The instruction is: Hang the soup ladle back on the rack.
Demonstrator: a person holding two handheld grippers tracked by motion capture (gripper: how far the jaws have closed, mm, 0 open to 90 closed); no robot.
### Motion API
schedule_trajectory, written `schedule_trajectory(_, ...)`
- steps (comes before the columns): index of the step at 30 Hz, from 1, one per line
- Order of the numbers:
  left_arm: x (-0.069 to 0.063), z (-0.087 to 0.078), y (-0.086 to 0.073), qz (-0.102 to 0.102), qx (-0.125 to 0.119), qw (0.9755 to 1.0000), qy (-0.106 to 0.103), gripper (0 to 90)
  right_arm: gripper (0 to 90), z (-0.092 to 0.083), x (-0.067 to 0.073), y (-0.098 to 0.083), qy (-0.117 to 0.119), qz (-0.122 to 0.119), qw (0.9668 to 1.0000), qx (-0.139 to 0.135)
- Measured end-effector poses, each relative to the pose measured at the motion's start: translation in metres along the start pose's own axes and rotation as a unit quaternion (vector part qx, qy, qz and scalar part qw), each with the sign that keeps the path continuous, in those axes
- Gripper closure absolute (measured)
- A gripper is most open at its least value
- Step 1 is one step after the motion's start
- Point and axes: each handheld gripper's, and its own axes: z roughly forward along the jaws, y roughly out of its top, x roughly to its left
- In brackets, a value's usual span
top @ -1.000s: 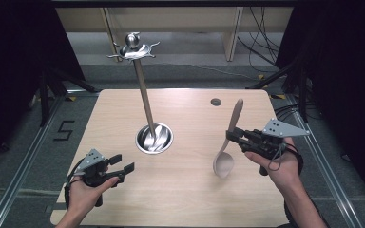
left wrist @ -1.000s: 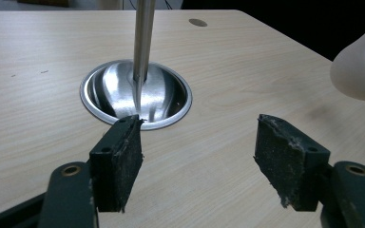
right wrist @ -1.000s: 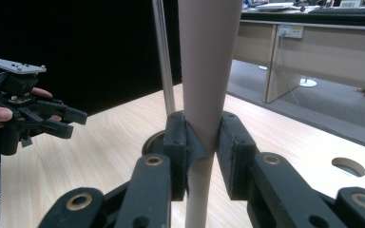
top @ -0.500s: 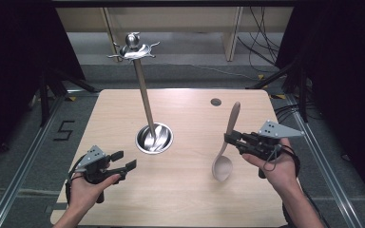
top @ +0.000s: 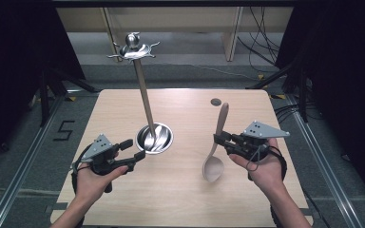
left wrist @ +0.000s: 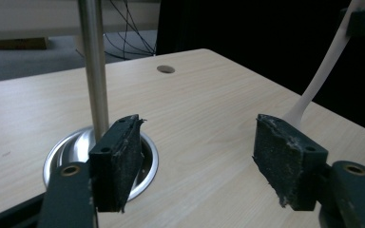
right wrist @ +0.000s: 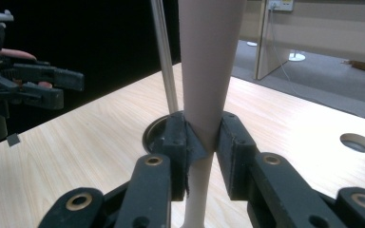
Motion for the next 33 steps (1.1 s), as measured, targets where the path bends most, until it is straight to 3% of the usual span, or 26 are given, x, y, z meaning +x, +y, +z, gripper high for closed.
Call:
schedule_trajectory(4,-0.009,0.002,0.013,0.010,-0.015,0.9997,-0.015,36.7,75.7,0.003,0.004,0.002,-0.004,-0.005,1.0000,0.000)
schedule_trajectory(10,-0.018,0.004,0.030,0.026,-0.030,0.9990,-0.022,39.3,75.7,0.010,0.011,0.005,-0.001,-0.008,1.0000,-0.006)
schedule_trajectory(13,-0.021,0.007,0.036,0.026,-0.033,0.9988,-0.026,41.7,75.7,0.015,0.015,0.004,-0.008,-0.004,0.9999,0.011)
schedule_trajectory(16,-0.026,0.011,0.043,0.036,-0.033,0.9982,-0.033,42.5,75.7,0.020,0.015,0.003,-0.006,-0.019,0.9998,0.007)
schedule_trajectory(19,-0.033,0.015,0.051,0.040,-0.037,0.9975,-0.044,46.6,75.7,0.022,0.019,0.003,-0.001,-0.009,0.9999,0.009)
schedule_trajectory(21,-0.038,0.017,0.058,0.046,-0.039,0.9968,-0.053,48.8,75.7,0.023,0.019,0.003,0.005,-0.022,0.9997,0.007)
schedule_trajectory(31,-0.063,0.037,0.081,0.058,-0.054,0.9930,-0.087,52.2,75.7,0.027,0.024,0.002,0.020,-0.017,0.9996,0.006)
schedule_trajectory(32,-0.065,0.039,0.082,0.060,-0.054,0.9926,-0.091,52.4,75.7,0.027,0.025,0.001,0.014,-0.013,0.9998,0.011)
schedule_trajectory(33,-0.066,0.041,0.082,0.060,-0.054,0.9924,-0.092,52.4,75.7,0.027,0.024,0.001,0.009,-0.023,0.9997,0.007)
